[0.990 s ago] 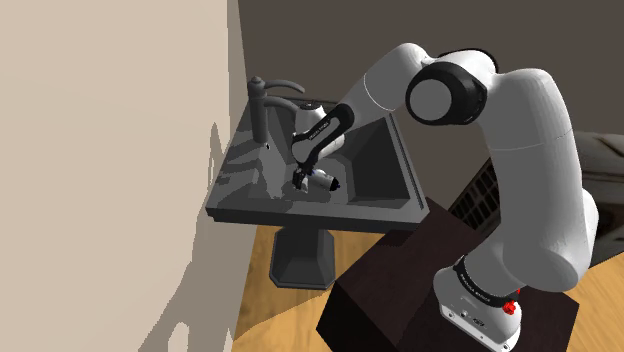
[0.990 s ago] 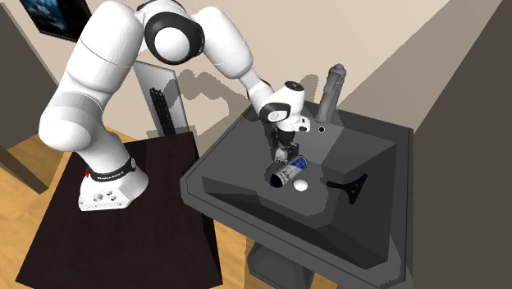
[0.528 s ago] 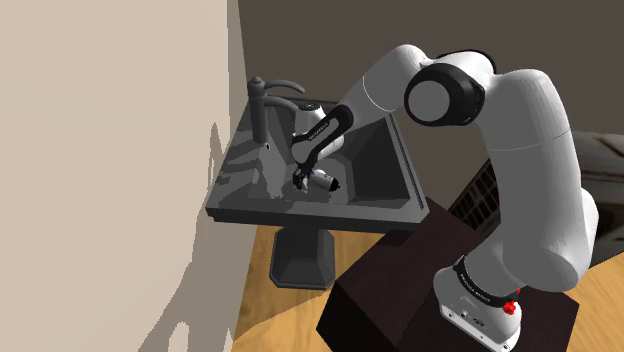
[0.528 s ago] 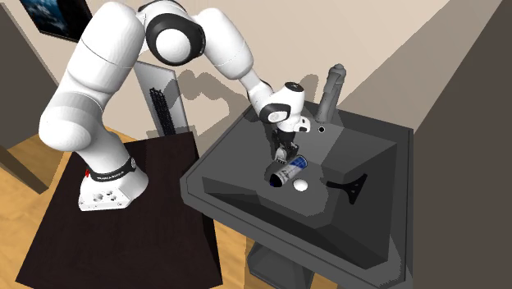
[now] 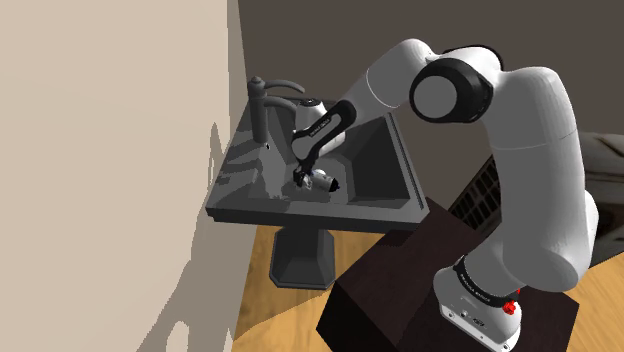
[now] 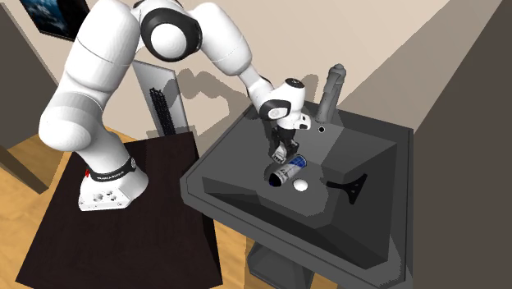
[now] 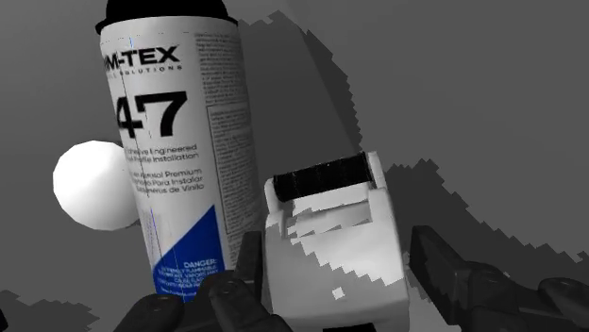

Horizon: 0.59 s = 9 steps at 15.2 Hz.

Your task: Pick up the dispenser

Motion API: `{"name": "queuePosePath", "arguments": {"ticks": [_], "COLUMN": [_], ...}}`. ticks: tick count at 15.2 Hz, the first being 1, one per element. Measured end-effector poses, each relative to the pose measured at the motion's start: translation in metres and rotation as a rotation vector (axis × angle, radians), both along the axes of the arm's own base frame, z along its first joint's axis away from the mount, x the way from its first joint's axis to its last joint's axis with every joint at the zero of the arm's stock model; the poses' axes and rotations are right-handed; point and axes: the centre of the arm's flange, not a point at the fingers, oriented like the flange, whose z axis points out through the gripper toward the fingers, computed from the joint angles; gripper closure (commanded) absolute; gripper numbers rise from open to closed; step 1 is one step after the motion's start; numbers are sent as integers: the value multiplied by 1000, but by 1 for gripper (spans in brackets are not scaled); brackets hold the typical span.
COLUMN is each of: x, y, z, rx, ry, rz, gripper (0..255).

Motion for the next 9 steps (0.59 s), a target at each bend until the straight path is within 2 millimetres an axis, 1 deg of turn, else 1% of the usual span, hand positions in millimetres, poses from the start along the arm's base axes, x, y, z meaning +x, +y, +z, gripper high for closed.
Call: {"name": "queuePosePath", "arguments": {"ticks": [9], "x": [-1], "y": [1], "z": [48], "rx": [0], "ry": [0], "rz": [0], "gripper": [255]}}
